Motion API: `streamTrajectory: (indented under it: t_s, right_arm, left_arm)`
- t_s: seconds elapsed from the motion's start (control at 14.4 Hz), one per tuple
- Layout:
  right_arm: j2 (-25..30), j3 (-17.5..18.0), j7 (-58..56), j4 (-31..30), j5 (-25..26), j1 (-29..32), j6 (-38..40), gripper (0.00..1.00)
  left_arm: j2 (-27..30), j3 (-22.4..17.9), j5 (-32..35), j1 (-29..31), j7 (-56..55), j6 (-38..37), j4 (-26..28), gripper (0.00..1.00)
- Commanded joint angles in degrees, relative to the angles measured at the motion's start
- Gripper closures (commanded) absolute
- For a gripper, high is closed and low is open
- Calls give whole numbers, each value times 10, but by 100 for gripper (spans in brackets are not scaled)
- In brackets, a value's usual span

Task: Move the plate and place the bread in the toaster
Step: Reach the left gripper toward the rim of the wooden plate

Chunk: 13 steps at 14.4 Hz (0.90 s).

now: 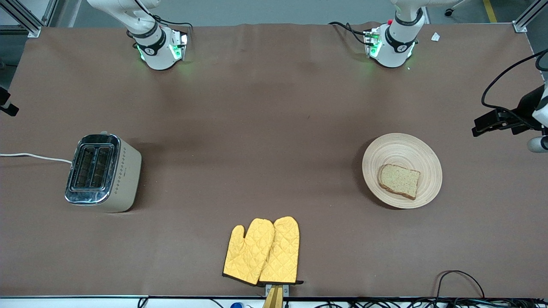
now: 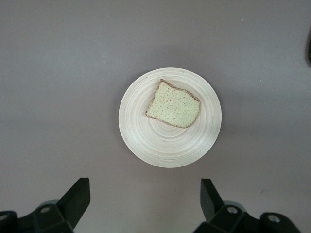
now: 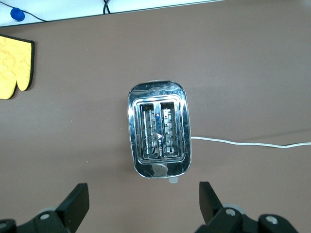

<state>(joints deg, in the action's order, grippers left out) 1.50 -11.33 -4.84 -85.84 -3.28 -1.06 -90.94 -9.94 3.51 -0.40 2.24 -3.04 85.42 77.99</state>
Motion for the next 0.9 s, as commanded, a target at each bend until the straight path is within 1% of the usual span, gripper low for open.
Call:
streamTrajectory:
  t_s: [0.0,0.28,0.35,0.49,0.55,0.69,0.83]
  right_arm:
    - [0,3,-3,6,-5,8,4,0]
    - [0,3,-3,6,-8,8,4,0]
    - [0,3,-3,7,-8,8,4,0]
    - [0,3,-3,6,-8,8,4,0]
    - [0,3,-3,6,-7,8,3,0]
    - [0,3,-3,6,-6,8,4,0]
    - [0,3,-4,6,-3,7,2,0]
  left_arm:
    - [3,-2,-14,11,52,-6,0,0]
    - [0,-3,-13,11,47,-8,0,0]
    - [-1,-3,-19,26,48,-11,3,0]
    - [-28,-4,-82,81,56,-53,8,0]
    - [-44,-4,-102,115,62,-73,12,0]
    - [-69,-4,-133,164,82,-73,36,0]
    - [-116,-3,-145,209,142,-53,37,0]
